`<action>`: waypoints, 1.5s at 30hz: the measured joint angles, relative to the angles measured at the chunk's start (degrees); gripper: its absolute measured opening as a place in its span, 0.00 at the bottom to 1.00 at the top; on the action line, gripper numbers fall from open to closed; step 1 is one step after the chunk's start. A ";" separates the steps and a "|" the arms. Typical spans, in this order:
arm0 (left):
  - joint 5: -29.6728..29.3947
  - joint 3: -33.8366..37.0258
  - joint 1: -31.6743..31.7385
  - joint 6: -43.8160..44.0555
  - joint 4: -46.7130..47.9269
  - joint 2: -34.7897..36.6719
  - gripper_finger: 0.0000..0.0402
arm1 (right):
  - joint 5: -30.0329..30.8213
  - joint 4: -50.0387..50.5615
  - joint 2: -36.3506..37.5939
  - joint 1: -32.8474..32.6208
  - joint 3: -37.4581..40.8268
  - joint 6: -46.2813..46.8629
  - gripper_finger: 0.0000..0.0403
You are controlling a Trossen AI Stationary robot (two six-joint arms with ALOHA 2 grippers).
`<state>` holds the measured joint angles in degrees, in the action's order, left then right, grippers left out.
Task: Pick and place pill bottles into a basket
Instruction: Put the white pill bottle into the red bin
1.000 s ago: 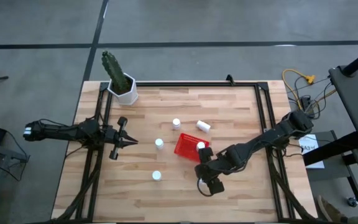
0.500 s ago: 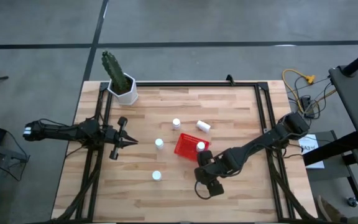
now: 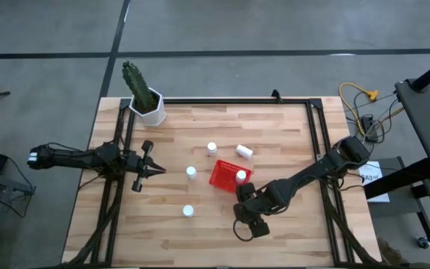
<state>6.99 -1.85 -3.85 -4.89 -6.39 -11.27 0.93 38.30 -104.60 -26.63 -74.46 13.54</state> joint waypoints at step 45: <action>-0.01 0.00 0.01 0.00 -0.02 -0.33 0.03 | 0.11 -1.51 -2.20 0.20 -1.75 -0.46 0.36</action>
<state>6.98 -1.85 -3.84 -4.89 -6.42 -11.60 1.04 36.79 -106.80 -26.44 -76.20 13.08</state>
